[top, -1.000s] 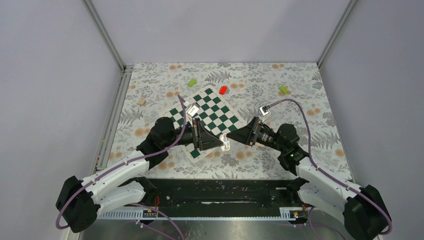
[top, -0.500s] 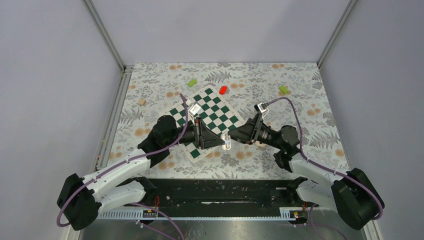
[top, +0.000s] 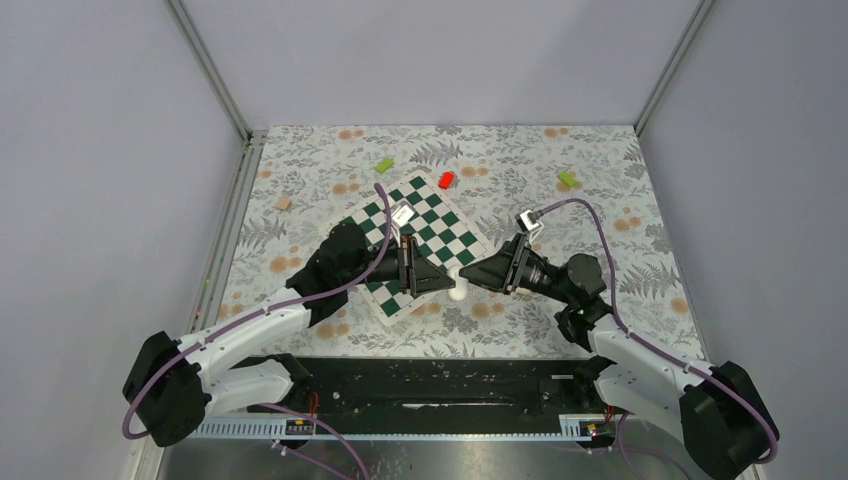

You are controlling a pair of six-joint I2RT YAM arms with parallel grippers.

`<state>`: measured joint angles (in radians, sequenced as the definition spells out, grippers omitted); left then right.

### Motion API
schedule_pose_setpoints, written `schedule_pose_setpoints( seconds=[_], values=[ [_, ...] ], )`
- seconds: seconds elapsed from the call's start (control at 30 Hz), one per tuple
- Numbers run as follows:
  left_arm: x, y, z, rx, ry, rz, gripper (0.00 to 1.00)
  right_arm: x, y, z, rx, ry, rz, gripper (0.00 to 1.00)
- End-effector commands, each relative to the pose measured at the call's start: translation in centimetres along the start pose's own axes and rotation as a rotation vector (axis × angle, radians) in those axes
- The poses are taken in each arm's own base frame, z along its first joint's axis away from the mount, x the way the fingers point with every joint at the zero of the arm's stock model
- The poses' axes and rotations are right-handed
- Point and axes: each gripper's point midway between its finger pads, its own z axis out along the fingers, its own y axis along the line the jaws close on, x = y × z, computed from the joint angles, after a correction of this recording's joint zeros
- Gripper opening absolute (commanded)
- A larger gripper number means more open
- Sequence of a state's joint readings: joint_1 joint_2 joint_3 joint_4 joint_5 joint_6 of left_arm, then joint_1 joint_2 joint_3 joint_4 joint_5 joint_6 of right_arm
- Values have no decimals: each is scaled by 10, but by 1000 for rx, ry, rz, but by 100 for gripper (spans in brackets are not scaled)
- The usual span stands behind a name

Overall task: Insert the wireless bluetooth earbuds into the charging case
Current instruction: Close the charging case.

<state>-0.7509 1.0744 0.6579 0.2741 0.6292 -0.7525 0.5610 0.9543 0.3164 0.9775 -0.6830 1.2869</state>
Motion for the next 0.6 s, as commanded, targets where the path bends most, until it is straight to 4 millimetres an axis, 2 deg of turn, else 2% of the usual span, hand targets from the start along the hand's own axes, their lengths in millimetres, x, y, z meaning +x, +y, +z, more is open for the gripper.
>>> schedule_pose_setpoints(
  seconds=[0.0,0.23,0.3,0.47,0.57],
  values=[
    [-16,6,2,-47,-48,39,0,8,27,-3,-77,48,-83,86],
    [-17,2,1,-35,-52,46,0,9,14,-2,-21,58,-83,82],
    [-18,1,1,-28,-56,45,0,9,7,-2,10,64,-89,76],
    [-17,-1,1,-17,-51,45,0,10,0,-1,39,73,-99,52],
    [-17,-4,1,-3,-50,44,0,10,0,-1,41,77,-99,44]
  ],
)
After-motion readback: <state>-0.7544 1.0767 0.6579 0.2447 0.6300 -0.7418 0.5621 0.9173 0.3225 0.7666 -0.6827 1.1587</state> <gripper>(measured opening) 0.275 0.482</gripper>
